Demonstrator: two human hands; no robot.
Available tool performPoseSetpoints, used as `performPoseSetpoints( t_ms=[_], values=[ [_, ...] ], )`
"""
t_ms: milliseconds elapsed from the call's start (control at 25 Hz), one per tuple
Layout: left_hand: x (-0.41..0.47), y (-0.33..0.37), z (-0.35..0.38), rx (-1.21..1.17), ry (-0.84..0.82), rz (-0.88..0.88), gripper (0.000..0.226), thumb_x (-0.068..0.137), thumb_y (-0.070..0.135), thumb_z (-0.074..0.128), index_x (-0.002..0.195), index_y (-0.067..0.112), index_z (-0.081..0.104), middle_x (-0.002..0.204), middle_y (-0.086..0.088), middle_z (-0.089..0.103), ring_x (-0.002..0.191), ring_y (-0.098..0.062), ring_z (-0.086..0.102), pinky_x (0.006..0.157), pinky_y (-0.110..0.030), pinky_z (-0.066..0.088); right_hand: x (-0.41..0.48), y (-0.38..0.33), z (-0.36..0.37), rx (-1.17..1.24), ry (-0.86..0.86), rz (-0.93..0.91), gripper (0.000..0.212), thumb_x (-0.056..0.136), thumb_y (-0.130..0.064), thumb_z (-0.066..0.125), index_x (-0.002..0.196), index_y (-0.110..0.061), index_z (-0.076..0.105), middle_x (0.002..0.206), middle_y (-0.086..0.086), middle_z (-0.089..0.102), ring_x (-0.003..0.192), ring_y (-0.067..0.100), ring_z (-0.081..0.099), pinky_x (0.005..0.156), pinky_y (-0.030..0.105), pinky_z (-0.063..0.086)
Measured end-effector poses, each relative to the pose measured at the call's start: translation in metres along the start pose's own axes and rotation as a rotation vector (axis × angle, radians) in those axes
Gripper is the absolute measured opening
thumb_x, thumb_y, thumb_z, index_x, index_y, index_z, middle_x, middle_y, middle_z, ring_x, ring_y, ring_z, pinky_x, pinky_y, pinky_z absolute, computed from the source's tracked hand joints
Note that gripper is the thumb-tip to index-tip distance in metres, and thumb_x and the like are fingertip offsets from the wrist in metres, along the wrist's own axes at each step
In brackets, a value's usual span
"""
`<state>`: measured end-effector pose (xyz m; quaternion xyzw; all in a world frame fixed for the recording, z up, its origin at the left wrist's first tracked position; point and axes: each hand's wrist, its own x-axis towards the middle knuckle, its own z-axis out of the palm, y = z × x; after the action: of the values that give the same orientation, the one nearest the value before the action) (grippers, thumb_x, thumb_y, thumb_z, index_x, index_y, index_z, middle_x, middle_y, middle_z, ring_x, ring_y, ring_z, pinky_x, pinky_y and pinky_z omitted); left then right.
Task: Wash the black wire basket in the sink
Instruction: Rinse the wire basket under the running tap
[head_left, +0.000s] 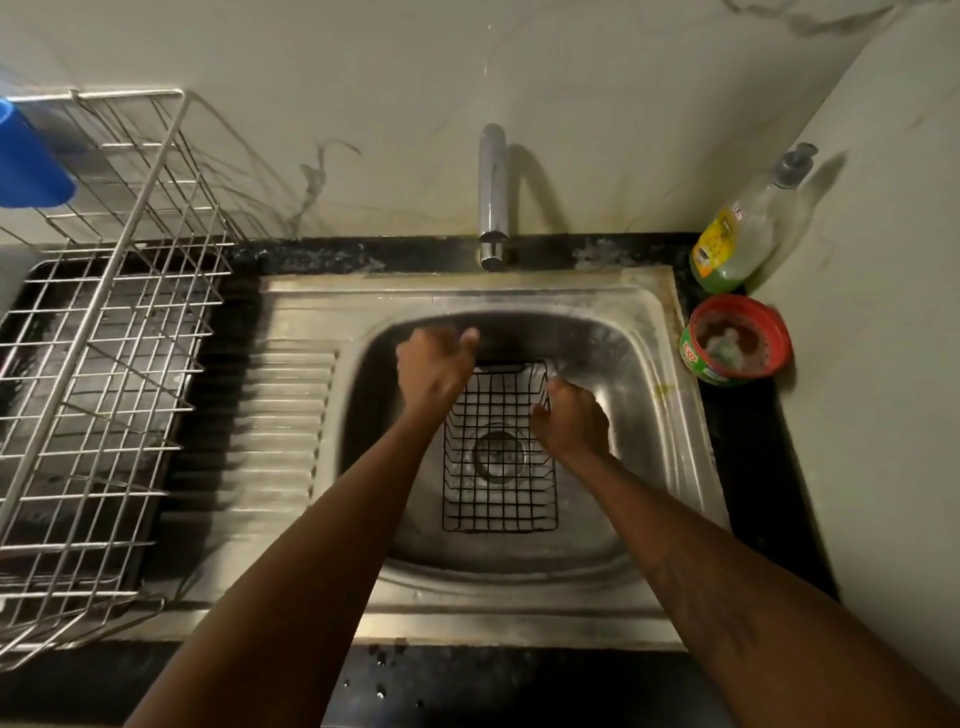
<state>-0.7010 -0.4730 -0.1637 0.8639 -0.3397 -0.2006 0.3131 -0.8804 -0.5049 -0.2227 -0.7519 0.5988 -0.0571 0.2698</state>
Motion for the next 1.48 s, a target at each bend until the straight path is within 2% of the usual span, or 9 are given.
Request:
performPoseSetpoints(
  t_ms=[200,480,600,680,840,1000,1200,1320,1480],
  values=[
    [0.037,0.084,-0.003,-0.154,0.101,0.16,0.043,0.093,0.057,0.06,0.067,0.022,0.059,0.063,0.009,0.058,0.057,-0.002,0.052,0.056,-0.012,0.03,0.0,-0.02,0.008,0.08,0.026,-0.05,0.027,0.094,-0.022,0.061,0.121,-0.018,0.067,0.104,0.002,0.074,0.097,0.021,0.069,0.078,0.028,0.05],
    [0.065,0.076,0.013,-0.444,0.075,-0.176,0.031,0.091,0.037,0.069,0.069,0.015,0.069,0.072,-0.003,0.071,0.067,-0.014,0.069,0.064,-0.024,0.057,0.009,-0.03,0.014,0.113,0.031,-0.091,0.022,0.095,-0.022,0.062,0.115,-0.016,0.068,0.104,0.004,0.074,0.097,0.022,0.069,0.081,0.039,0.06],
    [0.07,0.065,0.007,-0.783,-0.164,-0.513,0.029,0.096,0.037,0.057,0.092,0.012,0.073,0.085,-0.005,0.073,0.075,-0.022,0.07,0.071,-0.039,0.062,0.012,-0.034,0.014,0.122,0.036,-0.082,0.019,0.095,-0.021,0.061,0.112,-0.016,0.069,0.103,0.004,0.073,0.095,0.022,0.068,0.081,0.038,0.059],
    [0.076,0.058,-0.004,-0.83,-0.336,-0.599,0.031,0.096,0.039,0.053,0.085,0.015,0.069,0.076,-0.004,0.066,0.071,-0.021,0.062,0.071,-0.037,0.057,0.014,-0.035,0.017,0.139,0.027,-0.068,0.017,0.095,-0.02,0.062,0.11,-0.018,0.07,0.101,0.003,0.073,0.092,0.02,0.068,0.079,0.038,0.059],
    [0.072,0.043,-0.011,-0.66,-0.314,-0.447,0.036,0.094,0.049,0.06,0.083,0.015,0.068,0.08,-0.002,0.07,0.071,-0.018,0.067,0.068,-0.032,0.059,0.019,-0.035,0.027,0.184,0.038,-0.093,0.017,0.096,-0.021,0.055,0.088,-0.022,0.07,0.081,-0.001,0.069,0.076,0.016,0.064,0.067,0.033,0.055],
    [0.046,-0.016,0.01,-0.052,-0.152,-0.09,0.029,0.098,0.043,0.058,0.093,0.017,0.07,0.078,0.0,0.069,0.064,-0.009,0.065,0.051,-0.017,0.045,0.031,-0.035,0.032,0.192,0.085,-0.145,0.013,0.095,-0.014,0.059,0.091,-0.018,0.071,0.085,-0.001,0.069,0.078,0.015,0.062,0.064,0.025,0.046],
    [0.028,-0.08,0.044,0.269,-0.358,-0.059,0.033,0.1,0.047,0.051,0.119,0.02,0.054,0.091,0.0,0.062,0.076,-0.016,0.064,0.061,-0.03,0.053,0.057,-0.045,0.047,0.102,0.066,-0.236,0.034,0.104,-0.023,0.052,0.135,-0.012,0.063,0.137,0.008,0.06,0.125,0.023,0.056,0.101,0.031,0.048],
    [0.021,-0.1,0.062,0.207,-0.463,-0.054,0.034,0.101,0.027,0.053,0.131,0.017,0.041,0.094,-0.002,0.061,0.08,-0.017,0.063,0.066,-0.035,0.056,0.071,-0.045,0.061,-0.017,-0.004,-0.326,0.035,0.105,-0.028,0.052,0.134,-0.012,0.063,0.133,0.01,0.065,0.124,0.025,0.059,0.111,0.04,0.043],
    [0.005,-0.108,0.073,0.172,-0.426,-0.006,0.019,0.102,0.013,0.042,0.12,0.016,0.044,0.087,-0.005,0.062,0.074,-0.019,0.064,0.066,-0.038,0.06,0.08,-0.031,0.068,-0.278,0.024,-0.473,0.022,0.104,-0.02,0.054,0.113,-0.023,0.073,0.089,0.001,0.072,0.078,0.019,0.067,0.066,0.03,0.054]
  ],
)
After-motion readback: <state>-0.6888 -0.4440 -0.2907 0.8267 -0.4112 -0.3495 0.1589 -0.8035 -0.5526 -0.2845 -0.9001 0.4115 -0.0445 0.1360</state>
